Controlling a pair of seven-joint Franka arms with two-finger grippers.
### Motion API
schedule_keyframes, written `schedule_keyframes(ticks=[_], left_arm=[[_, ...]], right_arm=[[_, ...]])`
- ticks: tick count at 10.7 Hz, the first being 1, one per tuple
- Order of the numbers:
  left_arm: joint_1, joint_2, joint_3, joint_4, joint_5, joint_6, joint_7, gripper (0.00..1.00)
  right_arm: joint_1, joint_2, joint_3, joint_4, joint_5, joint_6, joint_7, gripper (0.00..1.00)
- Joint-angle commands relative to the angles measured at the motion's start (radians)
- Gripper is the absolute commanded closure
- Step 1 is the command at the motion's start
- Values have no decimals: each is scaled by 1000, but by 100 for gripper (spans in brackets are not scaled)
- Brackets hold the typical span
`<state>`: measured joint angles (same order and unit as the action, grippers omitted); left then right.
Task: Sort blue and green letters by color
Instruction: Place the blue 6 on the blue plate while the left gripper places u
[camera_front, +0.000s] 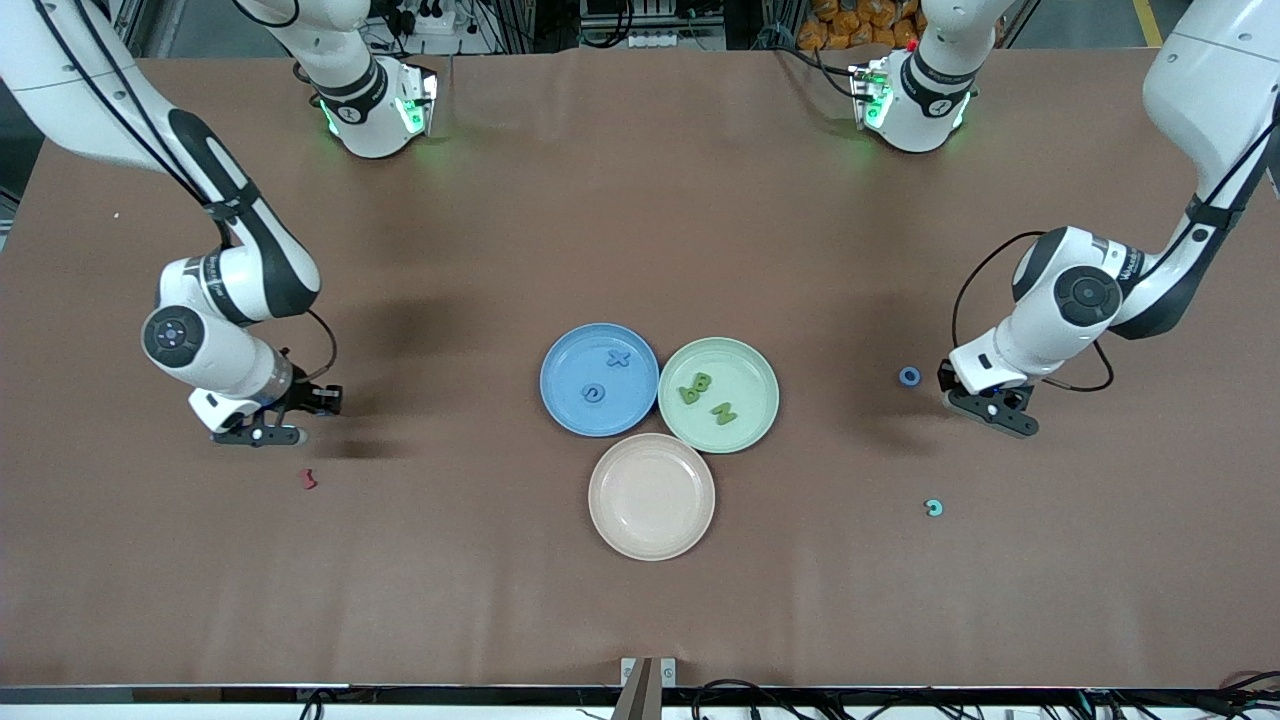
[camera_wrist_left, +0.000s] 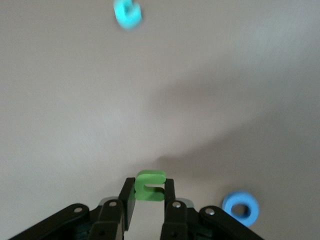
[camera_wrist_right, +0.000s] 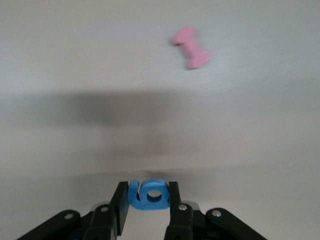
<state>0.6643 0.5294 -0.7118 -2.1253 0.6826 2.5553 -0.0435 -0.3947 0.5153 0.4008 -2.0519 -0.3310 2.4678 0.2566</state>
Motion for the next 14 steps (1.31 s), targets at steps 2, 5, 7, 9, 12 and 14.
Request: schedule_keyframes(ticks=[2,5,7,9,12,14], left_arm=[[-124,-8,-106,207,-284,-202,-125,100],[-277,-5,-106,293,-330,-274,-348,100],[-379,4,-103,323,-330,-290,-519,100],[-451,30,-97,324,-318,-290,-649,100],[-509,50,-60,340,-314,-288,-694,83],[-546,73,-38,369,-313,-288,-694,79]], right_arm=[[158,12,10,169,287,-260,93,100],[272,12,20,235,355,-332,280,100],[376,14,18,283,415,-332,451,100],[491,37,16,326,438,-319,629,100],[595,58,13,355,432,-308,795,54],[606,65,-2,352,420,-309,814,0]])
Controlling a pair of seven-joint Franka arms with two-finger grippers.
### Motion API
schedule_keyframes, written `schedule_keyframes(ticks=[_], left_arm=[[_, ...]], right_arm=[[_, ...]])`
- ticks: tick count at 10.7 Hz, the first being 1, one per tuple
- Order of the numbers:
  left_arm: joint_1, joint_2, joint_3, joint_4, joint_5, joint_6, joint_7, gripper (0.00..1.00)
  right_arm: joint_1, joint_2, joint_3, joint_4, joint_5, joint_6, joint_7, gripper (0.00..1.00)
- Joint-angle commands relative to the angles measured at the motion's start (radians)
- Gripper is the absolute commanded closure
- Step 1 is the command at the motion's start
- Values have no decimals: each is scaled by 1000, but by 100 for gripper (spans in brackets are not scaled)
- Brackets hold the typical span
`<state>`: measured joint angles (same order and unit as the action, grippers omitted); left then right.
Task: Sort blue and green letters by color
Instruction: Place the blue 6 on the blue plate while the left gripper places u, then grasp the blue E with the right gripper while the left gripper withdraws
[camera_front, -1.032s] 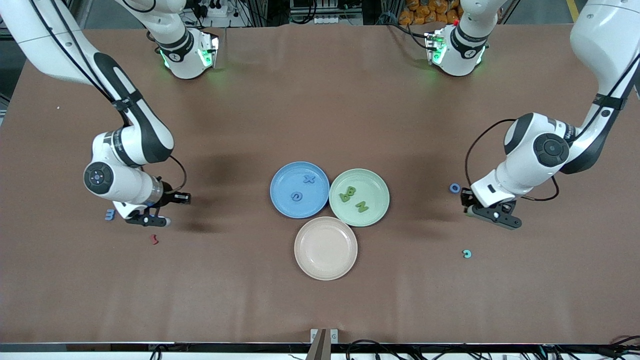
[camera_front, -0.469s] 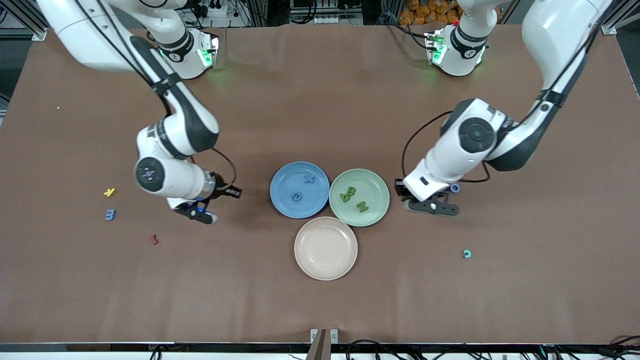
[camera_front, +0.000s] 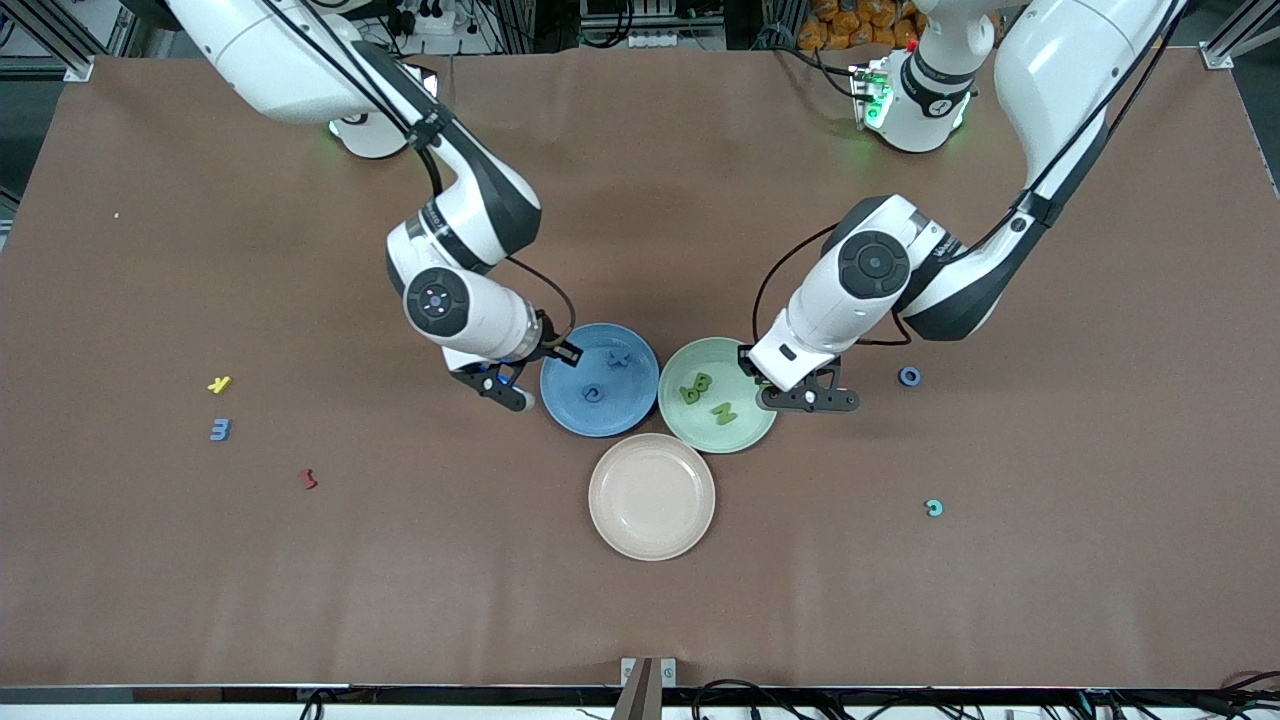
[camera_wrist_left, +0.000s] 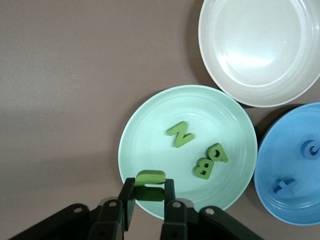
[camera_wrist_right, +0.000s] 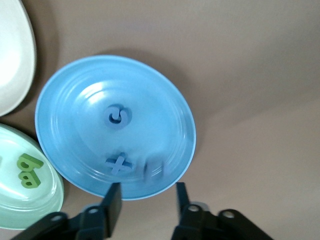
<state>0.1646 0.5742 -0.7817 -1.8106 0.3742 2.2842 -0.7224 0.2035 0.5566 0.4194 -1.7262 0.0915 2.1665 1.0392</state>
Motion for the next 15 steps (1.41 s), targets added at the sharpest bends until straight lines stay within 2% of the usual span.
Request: schedule_keyframes(ticks=[1,2,5,7,10,12,13,15], left_arm=[[-65,38,48,74,-5,-17,-15,48],[-72,29,58,88,0,-17,-12,0],[-24,-40,62,123,8,-19,-9,0],[60,-129,62,123,47,-40,6,0],[174,-252,59,126,46,-57,78,0],[242,-318,52,129,34,-101,102,0],[254,-350,53,151,29,-139,125,0],[257,-355,56,250,-47,-243,133,0]], right_arm=[[5,20,-28,27,-3,-14,28,0],[4,17,-37,27,-12,-17,19,0],[-79,16,-56,22,-177,-114,-120,0],[-174,14,-56,7,-191,-117,-281,0],[-344,20,-65,8,-223,-106,-566,0],[-438,35,-79,5,-347,-61,-720,0],[-496,46,-79,7,-407,-47,-792,0],[-603,63,-79,11,-432,4,-974,0]])
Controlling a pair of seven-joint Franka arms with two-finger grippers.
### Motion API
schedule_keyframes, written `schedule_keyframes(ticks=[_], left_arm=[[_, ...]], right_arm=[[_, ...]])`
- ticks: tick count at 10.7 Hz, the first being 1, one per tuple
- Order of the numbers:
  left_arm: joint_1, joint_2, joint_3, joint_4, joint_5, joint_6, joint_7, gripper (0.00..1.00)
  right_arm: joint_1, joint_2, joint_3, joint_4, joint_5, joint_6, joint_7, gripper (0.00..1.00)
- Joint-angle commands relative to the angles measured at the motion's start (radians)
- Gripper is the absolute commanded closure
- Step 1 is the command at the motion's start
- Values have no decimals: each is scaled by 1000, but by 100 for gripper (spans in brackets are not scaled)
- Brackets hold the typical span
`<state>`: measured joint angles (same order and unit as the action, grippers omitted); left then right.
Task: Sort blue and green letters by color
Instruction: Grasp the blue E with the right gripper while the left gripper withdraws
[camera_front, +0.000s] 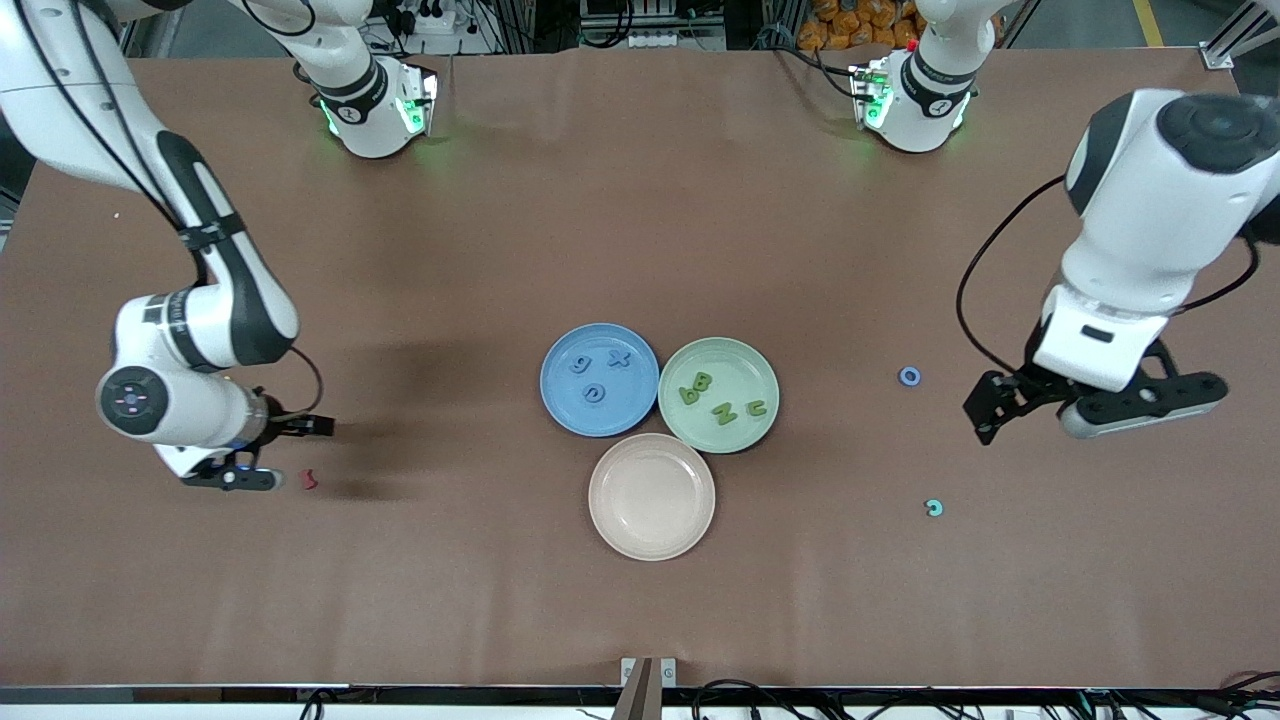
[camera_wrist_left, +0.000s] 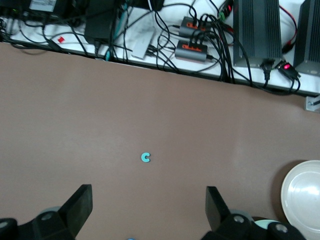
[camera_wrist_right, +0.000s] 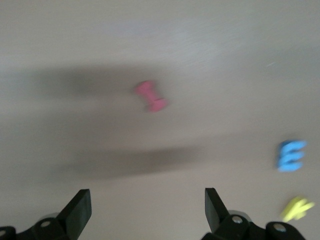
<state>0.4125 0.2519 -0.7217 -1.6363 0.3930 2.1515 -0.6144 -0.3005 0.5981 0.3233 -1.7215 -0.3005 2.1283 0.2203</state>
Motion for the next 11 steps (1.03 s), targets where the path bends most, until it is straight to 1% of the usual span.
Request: schedule_keyframes(ticks=[1,2,3,4,5,6,7,9,10,11], left_arm=[[34,-33,-5,99,-83,-145,68,0],[85,-36,-13,104,-144,-165,181,0],[127,-40,-10,127,-240,-195,297,0],[181,-42,-8,150,-294,-229,368,0],[181,-75,4,156,-333,-234,416,0],[174,-92,17,156,-338,-243,424,0],[111,-111,86,158,-341,-281,427,0],[-164,-155,374,159,-345,-356,427,0],[-258,-178,475,158,-376,-369,429,0],[-296,-186,528,158,-416,-387,429,0]], right_arm=[[-144,29,17,7,-40,71,-186,0],[-184,43,17,7,-40,96,-197,0],[-210,54,17,7,-42,128,-202,0],[-239,72,17,5,-51,172,-240,0],[-265,98,16,5,-51,212,-292,0],[-278,120,10,5,-52,246,-315,0],[-281,136,-4,3,-52,257,-325,0],[-284,140,-12,-16,-51,256,-325,0],[-293,140,-12,-21,-51,252,-325,0],[-293,137,-12,-26,-51,246,-325,0]])
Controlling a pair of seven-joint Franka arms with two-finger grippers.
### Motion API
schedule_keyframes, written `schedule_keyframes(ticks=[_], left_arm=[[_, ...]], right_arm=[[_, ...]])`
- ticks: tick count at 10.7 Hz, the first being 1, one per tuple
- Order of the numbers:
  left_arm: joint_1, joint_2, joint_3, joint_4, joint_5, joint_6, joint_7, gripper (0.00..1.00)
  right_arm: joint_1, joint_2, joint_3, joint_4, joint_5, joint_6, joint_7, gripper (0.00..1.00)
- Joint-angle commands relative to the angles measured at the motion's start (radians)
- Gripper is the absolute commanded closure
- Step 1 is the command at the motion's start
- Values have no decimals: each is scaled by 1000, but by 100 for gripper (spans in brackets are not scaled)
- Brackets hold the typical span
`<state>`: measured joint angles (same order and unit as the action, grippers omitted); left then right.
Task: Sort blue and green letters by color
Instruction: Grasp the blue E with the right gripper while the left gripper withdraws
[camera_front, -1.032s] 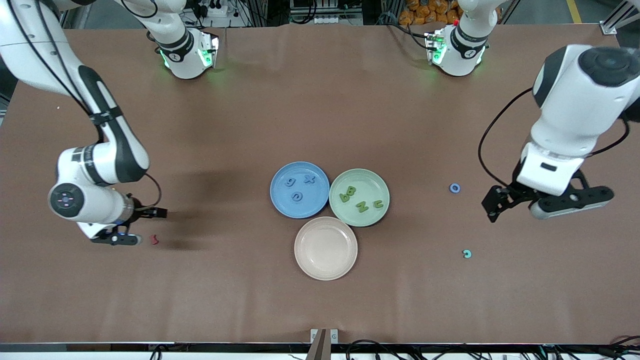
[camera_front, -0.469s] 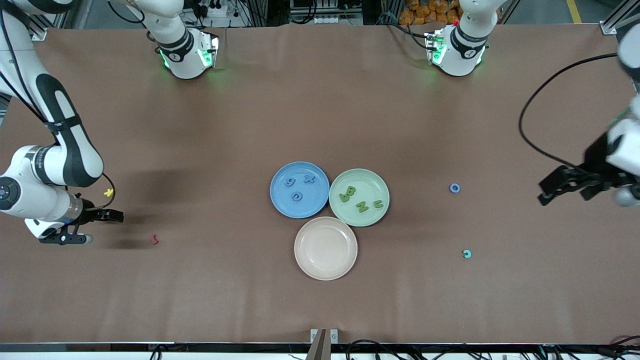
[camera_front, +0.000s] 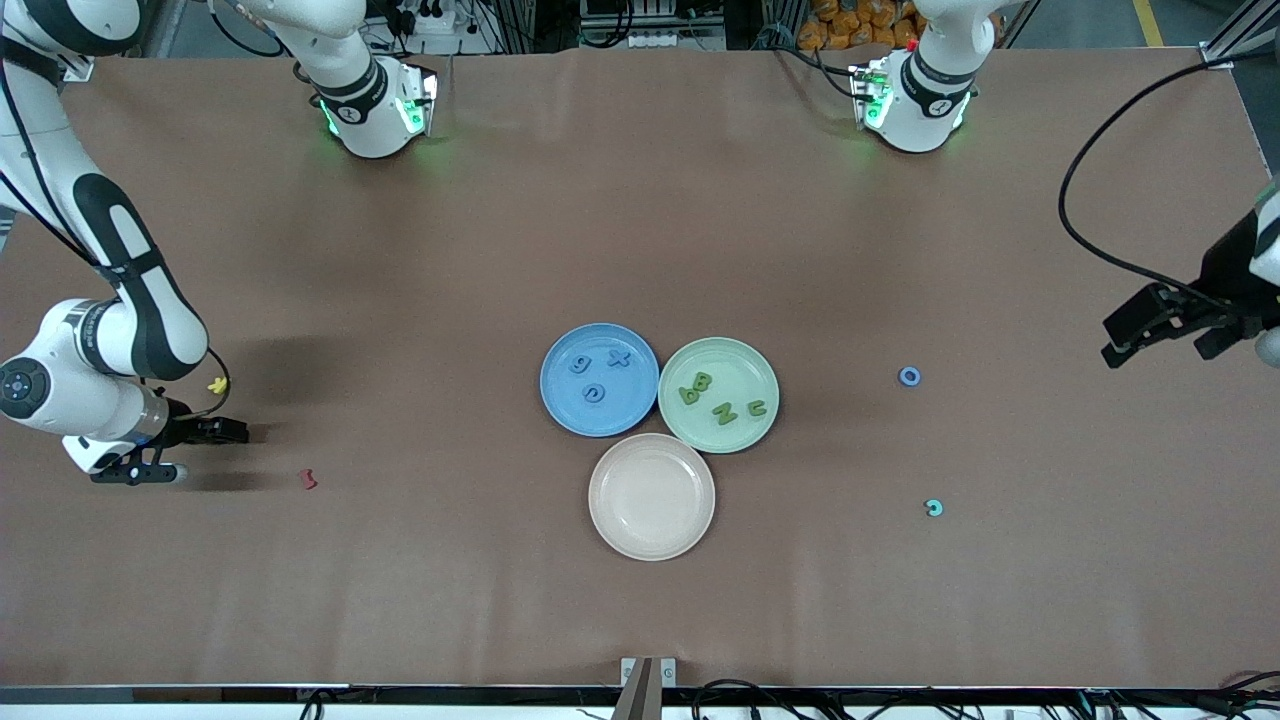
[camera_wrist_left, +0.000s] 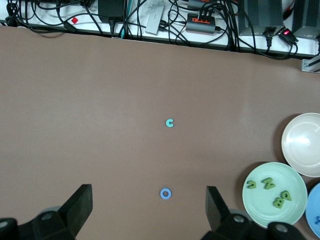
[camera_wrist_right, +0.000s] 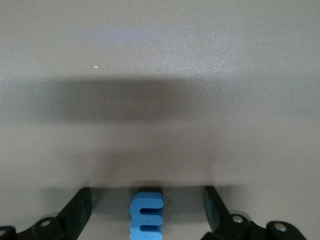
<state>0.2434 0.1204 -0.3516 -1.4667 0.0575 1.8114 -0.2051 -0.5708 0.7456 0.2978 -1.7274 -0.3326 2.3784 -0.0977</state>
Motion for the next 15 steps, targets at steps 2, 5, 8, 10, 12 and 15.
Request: schedule_keyframes(ticks=[2,5,8,10,12,15], left_arm=[[-269,-56,295,-15,-94,-63,19,0],[-317,-39,352,-20,-102,-63,30,0],[-340,-21,318,-46,-105,-55,21,0],[-340,-18,315,-56,-113,-49,18,0],[-336,-27,284,-63,-105,-61,30,0],[-332,-24,281,-76,-94,-63,35,0]], right_arm=[[-21,-22,14,-29,-19,-14,-8,0],[-23,-41,18,-28,-19,-74,-19,0],[-23,-42,18,-26,-19,-71,-20,0],[-26,-40,18,-14,-19,-71,-103,55],[-50,-32,18,-11,-9,-62,-184,100],[-47,-32,21,-11,-8,-64,-183,100]])
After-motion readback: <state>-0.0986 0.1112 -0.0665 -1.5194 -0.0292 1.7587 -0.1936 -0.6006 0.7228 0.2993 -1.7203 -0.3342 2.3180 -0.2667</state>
